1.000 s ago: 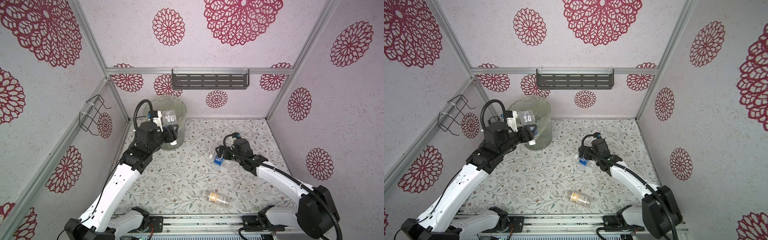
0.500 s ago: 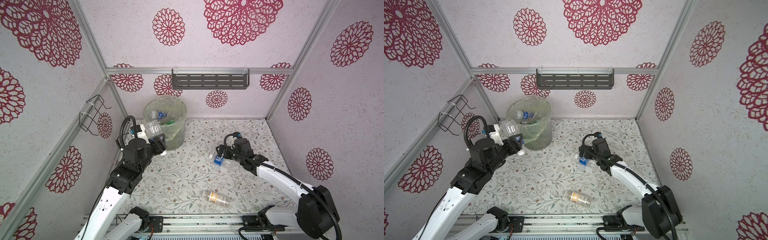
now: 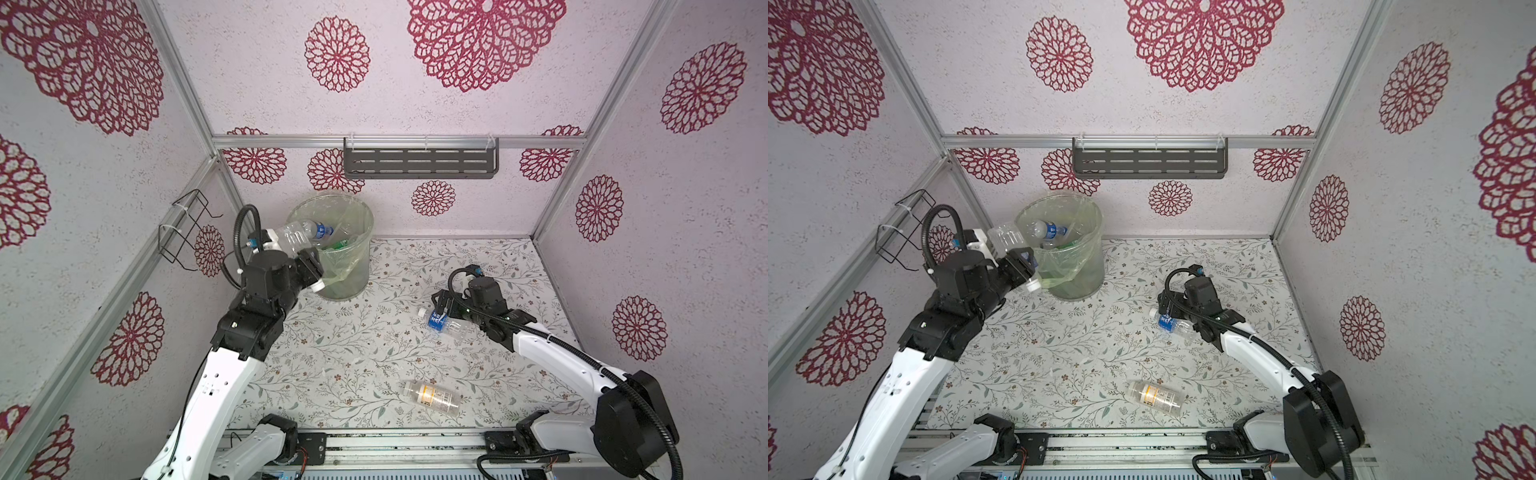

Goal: Throw the plastic bottles in the bin
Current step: Throw the plastic bottle into the trash bin.

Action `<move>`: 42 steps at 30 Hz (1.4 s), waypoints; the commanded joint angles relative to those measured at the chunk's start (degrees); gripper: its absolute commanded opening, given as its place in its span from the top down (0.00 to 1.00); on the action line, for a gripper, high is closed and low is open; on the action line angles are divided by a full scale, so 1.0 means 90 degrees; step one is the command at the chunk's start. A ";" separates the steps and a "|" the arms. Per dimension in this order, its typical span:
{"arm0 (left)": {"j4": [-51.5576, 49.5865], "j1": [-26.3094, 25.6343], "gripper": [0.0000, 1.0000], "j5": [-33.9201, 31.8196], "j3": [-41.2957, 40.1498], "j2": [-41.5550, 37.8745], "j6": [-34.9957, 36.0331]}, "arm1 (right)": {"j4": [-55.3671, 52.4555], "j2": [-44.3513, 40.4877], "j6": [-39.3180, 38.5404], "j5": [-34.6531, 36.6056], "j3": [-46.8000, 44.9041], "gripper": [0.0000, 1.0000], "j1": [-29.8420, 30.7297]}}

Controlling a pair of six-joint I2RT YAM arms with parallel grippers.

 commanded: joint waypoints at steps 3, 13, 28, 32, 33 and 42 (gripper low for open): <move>0.0218 0.0907 0.19 0.1592 0.1964 0.2065 -0.0121 | 0.0133 -0.0085 0.0167 -0.0080 0.0035 0.01 -0.0048; -0.0580 0.1301 0.03 0.3032 0.3562 0.2644 0.0199 | -0.0485 -0.0344 -0.0102 0.0285 0.0324 0.01 -0.0059; 0.0089 0.1399 0.03 0.2928 0.1294 0.1193 0.0802 | -0.1209 0.0517 -0.0119 0.0919 0.1016 0.01 -0.0079; 0.0182 0.1399 0.03 0.2985 0.1081 0.1064 0.0926 | -0.1198 0.0538 0.0129 0.1186 0.0994 0.01 -0.0082; 0.0125 0.1399 0.03 0.2981 0.1078 0.1068 0.0949 | -0.1175 0.0540 0.0153 0.1194 0.1004 0.01 -0.0080; 0.0336 0.1380 0.03 0.3149 0.0631 0.0843 0.1000 | -0.1118 0.0370 -0.0190 0.1284 0.0947 0.01 -0.0082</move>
